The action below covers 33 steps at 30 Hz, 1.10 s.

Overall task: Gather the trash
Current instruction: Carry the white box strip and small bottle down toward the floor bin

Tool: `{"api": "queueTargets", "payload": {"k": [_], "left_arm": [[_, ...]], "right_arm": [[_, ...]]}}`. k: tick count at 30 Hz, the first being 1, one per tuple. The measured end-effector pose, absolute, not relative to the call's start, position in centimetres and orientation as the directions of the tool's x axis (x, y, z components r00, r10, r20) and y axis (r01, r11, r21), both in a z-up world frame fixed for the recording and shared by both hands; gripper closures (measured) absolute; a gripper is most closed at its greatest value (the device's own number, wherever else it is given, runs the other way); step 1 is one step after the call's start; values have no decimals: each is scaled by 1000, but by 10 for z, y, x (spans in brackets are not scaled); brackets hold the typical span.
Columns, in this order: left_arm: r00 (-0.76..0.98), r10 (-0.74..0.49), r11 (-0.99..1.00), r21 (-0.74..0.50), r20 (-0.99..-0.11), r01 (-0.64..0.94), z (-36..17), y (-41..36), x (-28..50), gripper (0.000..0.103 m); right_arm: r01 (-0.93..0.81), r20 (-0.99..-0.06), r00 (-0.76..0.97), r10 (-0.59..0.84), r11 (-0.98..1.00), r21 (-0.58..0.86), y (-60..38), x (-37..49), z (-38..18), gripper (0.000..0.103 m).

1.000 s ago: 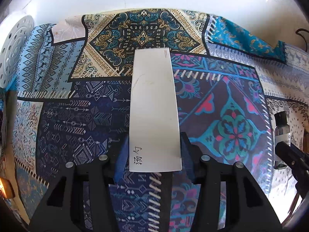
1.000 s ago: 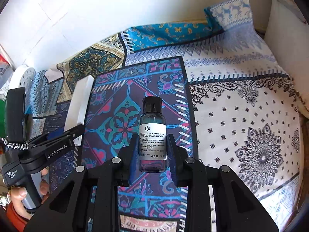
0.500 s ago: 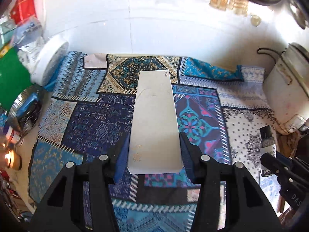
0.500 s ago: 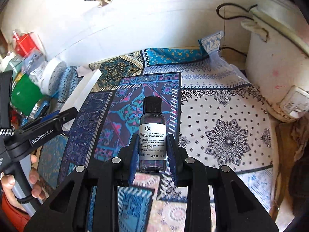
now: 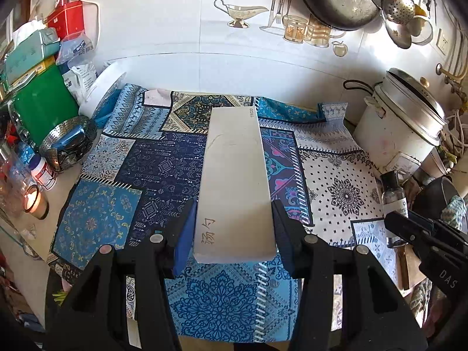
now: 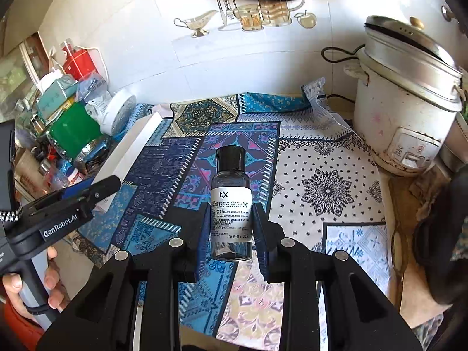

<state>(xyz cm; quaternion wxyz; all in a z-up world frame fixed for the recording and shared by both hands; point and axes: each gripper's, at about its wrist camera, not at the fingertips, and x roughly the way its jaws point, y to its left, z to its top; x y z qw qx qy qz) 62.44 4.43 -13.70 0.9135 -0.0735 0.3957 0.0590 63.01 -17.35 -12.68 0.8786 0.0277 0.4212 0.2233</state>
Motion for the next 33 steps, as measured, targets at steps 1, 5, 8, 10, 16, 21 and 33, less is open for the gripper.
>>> {"api": "queueTargets", "payload": {"k": [1,5,8,10,16,21,33], "left_arm": [[683,49,983,-84,-729,-161,-137,46,615,53],[691,39,989,-69,-721,-128,-143,58,574,53],[683,18,992,-70,-731,-100,-152,70,540,53],[672,9,994,-69,-740,-90,-160,80,511,53],[623,-11,995,-68,-783,-68,-186,106,431,53],[537,-33,996,-71,-843,-51,-213,115,393,53],[328,-104,994,-109,-939,4,-320,86,366,53]], "right_arm": [[-363,-724,552,413,901,237,-172,622,-126,77],[-335,-720,573,390,914,228,-162,588,-126,77],[-306,-728,576,373,924,231,-149,555,-134,77],[-288,-735,567,371,926,245,-141,531,-140,77],[-266,-763,529,372,926,267,-115,461,-165,77],[-248,-807,461,369,927,281,-103,421,-188,77],[-137,-906,301,299,953,269,-127,392,-288,77]]}}
